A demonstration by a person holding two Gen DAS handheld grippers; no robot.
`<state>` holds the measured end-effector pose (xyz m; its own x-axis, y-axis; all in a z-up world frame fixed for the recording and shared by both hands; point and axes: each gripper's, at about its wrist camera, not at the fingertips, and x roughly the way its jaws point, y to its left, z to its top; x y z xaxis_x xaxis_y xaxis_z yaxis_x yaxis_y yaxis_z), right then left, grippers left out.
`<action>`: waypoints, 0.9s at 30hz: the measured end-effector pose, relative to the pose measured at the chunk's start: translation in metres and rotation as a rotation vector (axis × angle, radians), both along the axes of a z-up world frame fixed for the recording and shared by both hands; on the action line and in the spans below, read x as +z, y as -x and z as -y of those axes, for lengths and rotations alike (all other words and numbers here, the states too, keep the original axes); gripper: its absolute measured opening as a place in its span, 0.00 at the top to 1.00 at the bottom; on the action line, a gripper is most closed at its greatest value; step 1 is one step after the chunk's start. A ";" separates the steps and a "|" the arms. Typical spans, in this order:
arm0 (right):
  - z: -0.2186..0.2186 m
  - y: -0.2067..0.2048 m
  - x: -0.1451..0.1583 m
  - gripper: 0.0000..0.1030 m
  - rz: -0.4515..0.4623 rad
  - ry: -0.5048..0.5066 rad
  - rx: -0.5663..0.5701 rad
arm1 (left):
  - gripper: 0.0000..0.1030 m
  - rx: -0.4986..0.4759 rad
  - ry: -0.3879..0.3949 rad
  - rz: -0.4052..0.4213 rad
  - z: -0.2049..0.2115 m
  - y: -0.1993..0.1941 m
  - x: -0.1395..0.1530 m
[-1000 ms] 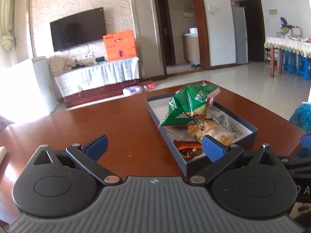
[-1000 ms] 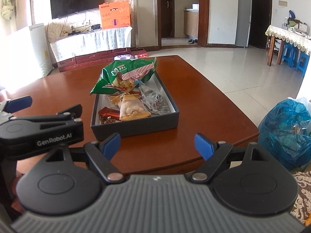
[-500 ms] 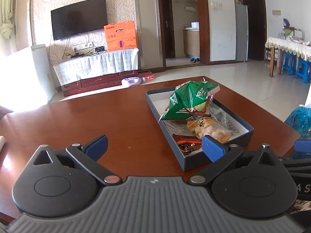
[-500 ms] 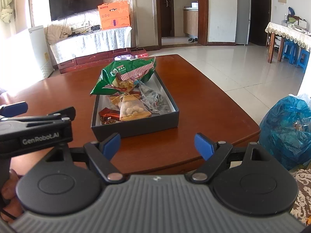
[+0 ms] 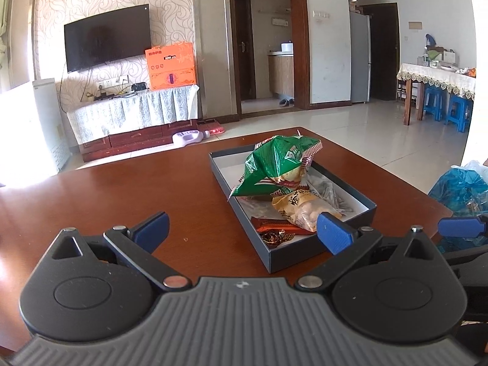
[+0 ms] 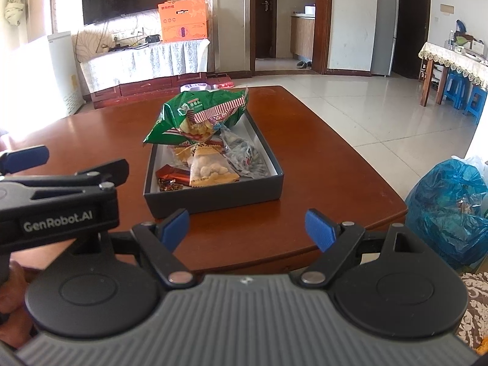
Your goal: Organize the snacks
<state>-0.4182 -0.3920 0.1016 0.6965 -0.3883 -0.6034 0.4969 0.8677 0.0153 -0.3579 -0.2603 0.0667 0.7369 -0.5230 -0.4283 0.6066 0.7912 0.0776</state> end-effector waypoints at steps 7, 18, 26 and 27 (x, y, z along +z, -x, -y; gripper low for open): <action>-0.001 0.000 0.000 0.18 -0.024 0.007 0.001 | 0.00 0.000 -0.009 -0.004 0.001 0.000 -0.004; -0.001 0.000 -0.002 0.18 -0.041 -0.005 0.004 | 0.00 -0.004 -0.010 -0.044 0.005 -0.006 -0.008; -0.001 0.000 -0.001 0.18 -0.039 -0.008 0.006 | 0.00 -0.005 -0.012 -0.038 0.005 -0.005 -0.008; -0.001 0.000 -0.001 0.18 -0.039 -0.009 0.006 | 0.00 -0.004 -0.012 -0.039 0.005 -0.004 -0.008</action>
<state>-0.4187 -0.3912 0.1007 0.6746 -0.3791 -0.6334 0.4924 0.8704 0.0035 -0.3536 -0.2658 0.0587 0.7175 -0.5208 -0.4626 0.6127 0.7878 0.0633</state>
